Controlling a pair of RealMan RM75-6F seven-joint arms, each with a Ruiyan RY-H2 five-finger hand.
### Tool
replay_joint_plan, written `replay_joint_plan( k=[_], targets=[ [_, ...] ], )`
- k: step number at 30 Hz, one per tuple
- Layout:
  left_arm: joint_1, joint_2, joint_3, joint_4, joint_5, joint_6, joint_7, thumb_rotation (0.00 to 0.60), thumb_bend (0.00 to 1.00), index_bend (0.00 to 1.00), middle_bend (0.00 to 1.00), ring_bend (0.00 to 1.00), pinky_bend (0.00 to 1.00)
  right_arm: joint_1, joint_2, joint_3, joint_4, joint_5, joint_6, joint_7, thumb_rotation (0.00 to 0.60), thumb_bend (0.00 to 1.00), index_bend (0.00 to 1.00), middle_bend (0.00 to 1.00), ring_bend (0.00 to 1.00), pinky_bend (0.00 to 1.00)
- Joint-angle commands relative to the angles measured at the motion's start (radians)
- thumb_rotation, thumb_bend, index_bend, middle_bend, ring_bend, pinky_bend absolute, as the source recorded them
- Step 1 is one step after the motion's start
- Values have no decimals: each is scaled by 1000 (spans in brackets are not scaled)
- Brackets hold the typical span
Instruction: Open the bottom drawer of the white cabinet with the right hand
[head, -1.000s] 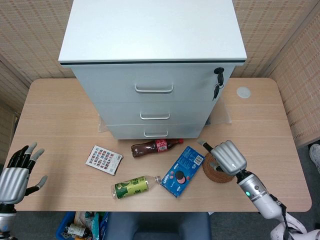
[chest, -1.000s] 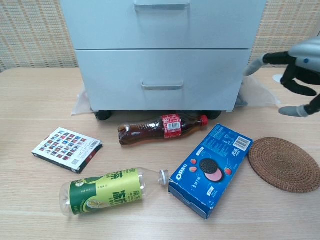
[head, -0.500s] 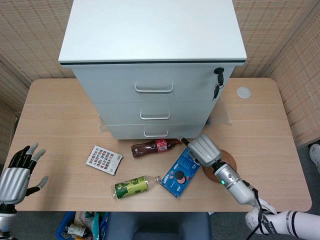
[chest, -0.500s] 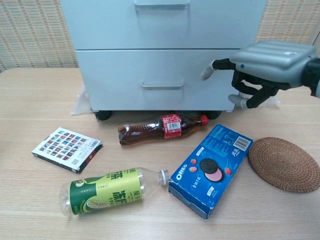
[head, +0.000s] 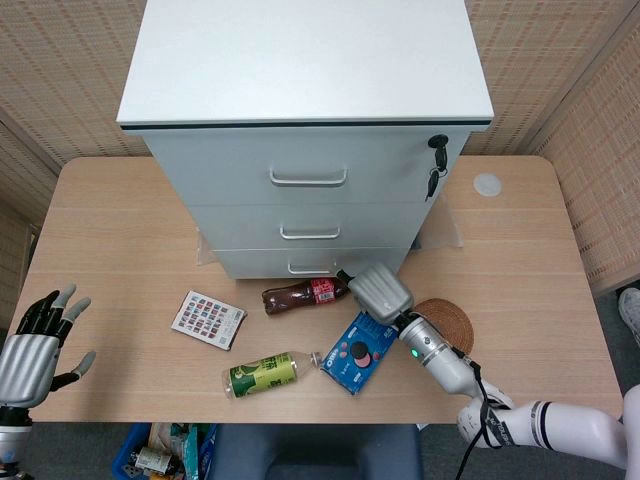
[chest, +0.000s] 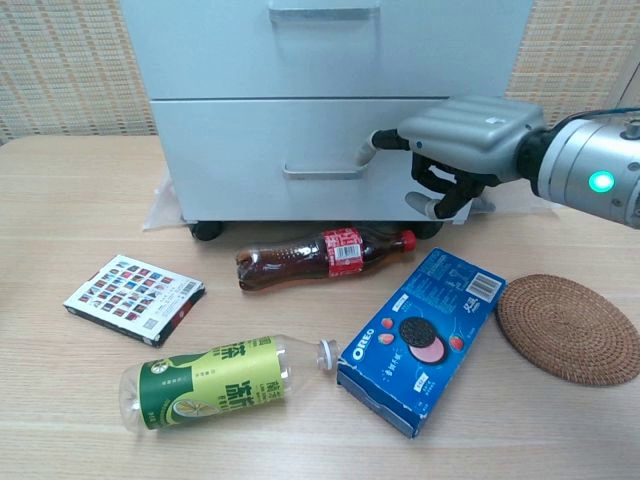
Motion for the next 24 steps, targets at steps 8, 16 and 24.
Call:
replay_joint_plan(
  k=[8, 16, 24],
  targets=[
    [-1, -4, 0, 15, -2, -1, -13, 600, 253, 146, 46, 45, 110, 54, -40, -3, 38, 43, -2, -24, 600, 448, 165, 833, 887, 919],
    [1, -6, 0, 23, -1, 4, -21, 600, 253, 146, 46, 45, 110, 88, -59, -14, 63, 79, -4, -41, 600, 448, 165, 832, 887, 919],
    [2, -8, 2, 26, -2, 2, -22, 600, 253, 146, 46, 45, 110, 110, -61, -32, 57, 97, 0, -60, 600, 448, 164, 832, 887, 919]
  ],
)
